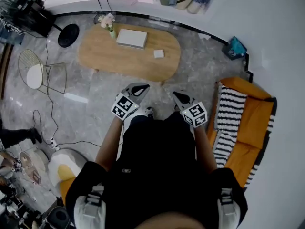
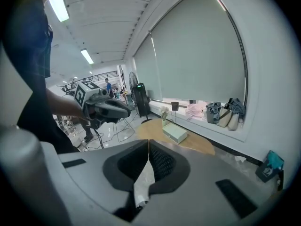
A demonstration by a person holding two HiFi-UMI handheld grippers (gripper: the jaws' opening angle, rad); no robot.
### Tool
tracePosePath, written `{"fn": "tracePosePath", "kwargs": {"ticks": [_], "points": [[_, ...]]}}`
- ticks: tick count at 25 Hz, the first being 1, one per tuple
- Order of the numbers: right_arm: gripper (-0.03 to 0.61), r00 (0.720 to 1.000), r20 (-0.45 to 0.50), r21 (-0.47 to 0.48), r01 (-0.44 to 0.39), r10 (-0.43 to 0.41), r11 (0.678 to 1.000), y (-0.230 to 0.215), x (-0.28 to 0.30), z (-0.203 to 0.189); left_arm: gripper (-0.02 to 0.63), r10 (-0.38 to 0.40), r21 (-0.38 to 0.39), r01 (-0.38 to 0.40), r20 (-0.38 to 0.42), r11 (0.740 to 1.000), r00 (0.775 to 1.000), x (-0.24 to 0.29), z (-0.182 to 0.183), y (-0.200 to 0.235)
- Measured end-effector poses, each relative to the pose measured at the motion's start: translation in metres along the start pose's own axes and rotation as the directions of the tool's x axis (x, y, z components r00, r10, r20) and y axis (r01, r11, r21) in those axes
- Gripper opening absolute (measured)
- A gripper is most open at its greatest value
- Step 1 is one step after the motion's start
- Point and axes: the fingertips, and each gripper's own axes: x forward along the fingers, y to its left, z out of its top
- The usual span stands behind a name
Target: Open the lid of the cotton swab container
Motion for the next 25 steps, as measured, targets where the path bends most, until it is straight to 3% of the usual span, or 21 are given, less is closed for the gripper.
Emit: {"fn": "tracePosePath", "kwargs": {"ticks": [10, 18, 25], "points": [[-0.003, 0.994, -0.008, -0.063, -0.107, 0.107, 0.992, -0.073, 0.006, 0.017, 0.0, 0.102, -0.045, -0.104, -0.037, 0.994, 0.994, 0.055, 0.021, 0.014], [-0.003, 0.984, -0.035, -0.071, -0.176, 0.174, 0.982, -0.166, 0.0, 0.021, 0.0, 0.152, 0.005, -0.152, -0.054, 0.988, 0.987, 0.132, 0.078, 0.021], [-0.003, 0.97, -0.05, -0.091, -0.241, 0.237, 0.966, -0.217, -0.003, 0.027, 0.0, 0.227, 0.037, -0.224, -0.129, 0.974, 0.965, 0.171, 0.087, 0.023]]}}
